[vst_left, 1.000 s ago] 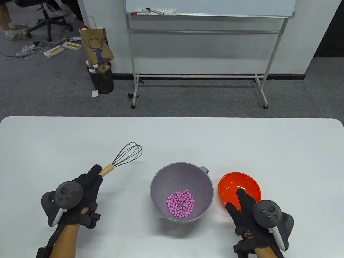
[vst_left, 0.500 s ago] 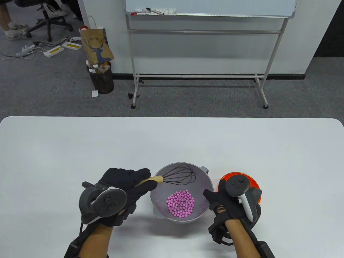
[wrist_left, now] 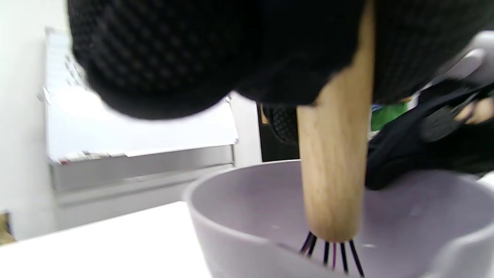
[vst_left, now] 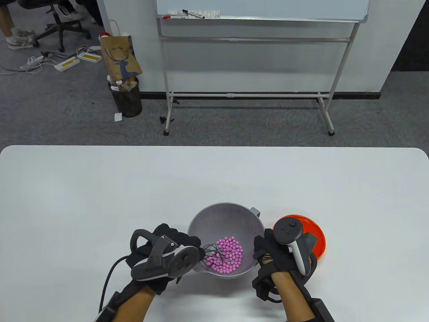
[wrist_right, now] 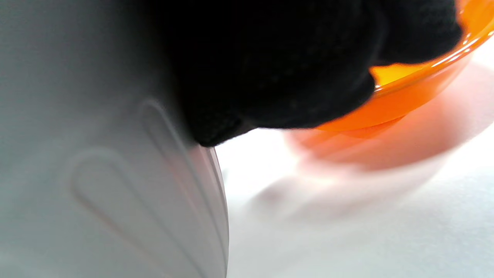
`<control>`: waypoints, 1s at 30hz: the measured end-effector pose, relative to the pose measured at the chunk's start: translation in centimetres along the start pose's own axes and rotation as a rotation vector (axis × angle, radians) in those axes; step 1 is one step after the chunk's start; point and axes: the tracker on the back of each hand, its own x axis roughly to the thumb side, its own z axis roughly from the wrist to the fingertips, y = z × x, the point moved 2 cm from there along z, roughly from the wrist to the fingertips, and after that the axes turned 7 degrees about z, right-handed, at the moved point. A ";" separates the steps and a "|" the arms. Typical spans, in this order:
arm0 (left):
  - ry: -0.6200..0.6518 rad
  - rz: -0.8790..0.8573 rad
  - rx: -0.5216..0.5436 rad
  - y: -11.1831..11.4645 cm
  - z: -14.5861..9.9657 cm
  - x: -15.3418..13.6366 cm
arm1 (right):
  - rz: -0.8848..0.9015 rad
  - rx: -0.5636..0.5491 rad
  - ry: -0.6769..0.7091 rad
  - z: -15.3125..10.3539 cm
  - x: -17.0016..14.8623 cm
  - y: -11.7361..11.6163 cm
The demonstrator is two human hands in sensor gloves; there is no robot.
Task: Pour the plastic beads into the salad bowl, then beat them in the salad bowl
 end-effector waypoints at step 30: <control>-0.020 -0.144 -0.048 1.6 0.4 -0.8 | 0.003 -0.020 0.007 0.1 0.0 -0.1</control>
